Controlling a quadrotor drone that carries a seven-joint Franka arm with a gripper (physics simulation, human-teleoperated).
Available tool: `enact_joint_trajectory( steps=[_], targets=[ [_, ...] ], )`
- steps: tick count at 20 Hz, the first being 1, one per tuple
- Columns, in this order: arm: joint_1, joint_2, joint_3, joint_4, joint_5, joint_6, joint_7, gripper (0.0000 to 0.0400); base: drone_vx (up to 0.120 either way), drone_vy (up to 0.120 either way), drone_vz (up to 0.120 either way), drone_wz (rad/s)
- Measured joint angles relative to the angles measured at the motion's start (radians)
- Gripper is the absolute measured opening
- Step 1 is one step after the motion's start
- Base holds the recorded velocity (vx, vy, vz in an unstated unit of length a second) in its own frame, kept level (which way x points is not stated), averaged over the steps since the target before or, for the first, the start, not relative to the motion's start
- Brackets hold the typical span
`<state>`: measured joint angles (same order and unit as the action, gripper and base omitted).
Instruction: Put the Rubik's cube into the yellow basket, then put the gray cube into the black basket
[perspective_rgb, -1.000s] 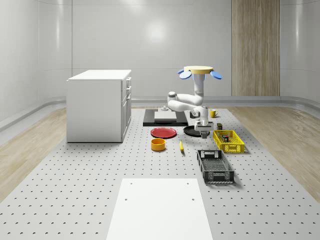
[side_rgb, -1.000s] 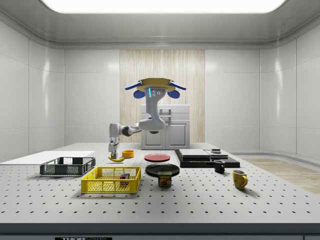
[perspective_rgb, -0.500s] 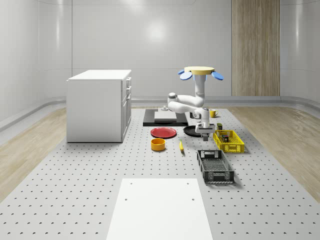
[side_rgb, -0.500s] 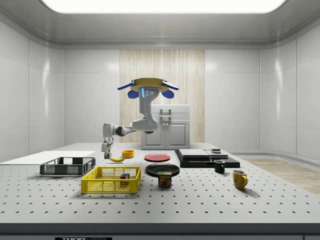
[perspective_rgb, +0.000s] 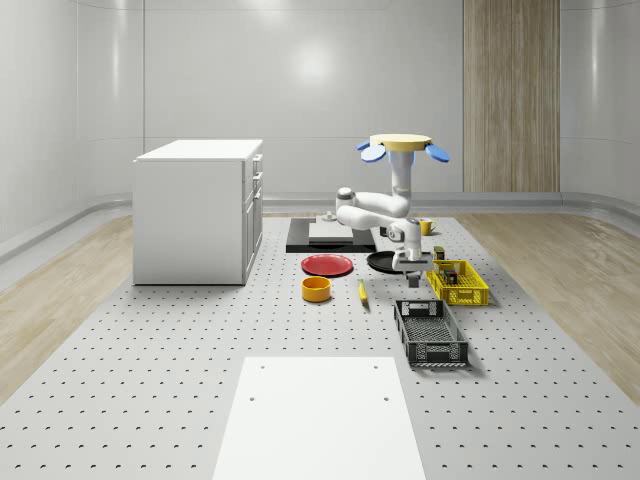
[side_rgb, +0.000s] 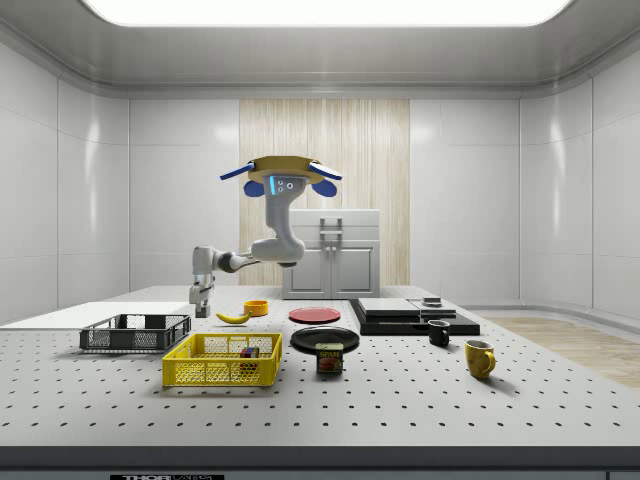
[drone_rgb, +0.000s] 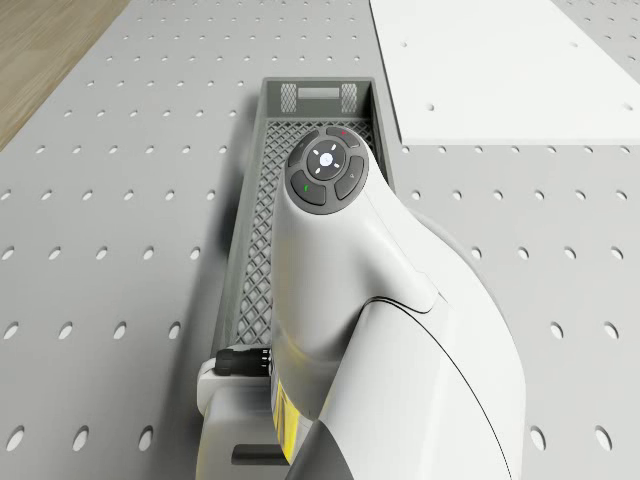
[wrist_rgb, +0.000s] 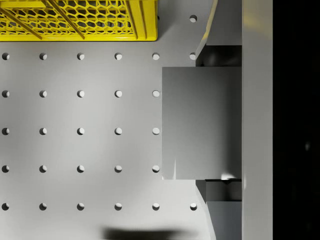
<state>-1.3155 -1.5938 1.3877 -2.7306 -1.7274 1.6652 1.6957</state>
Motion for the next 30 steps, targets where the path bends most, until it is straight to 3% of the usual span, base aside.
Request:
enact_joint_trajectory(
  steps=[30],
  targets=[
    [-0.001, -0.005, 0.000, 0.000, 0.002, 0.004, 0.001, 0.0251, 0.120, 0.000, 0.000, 0.000]
  ],
)
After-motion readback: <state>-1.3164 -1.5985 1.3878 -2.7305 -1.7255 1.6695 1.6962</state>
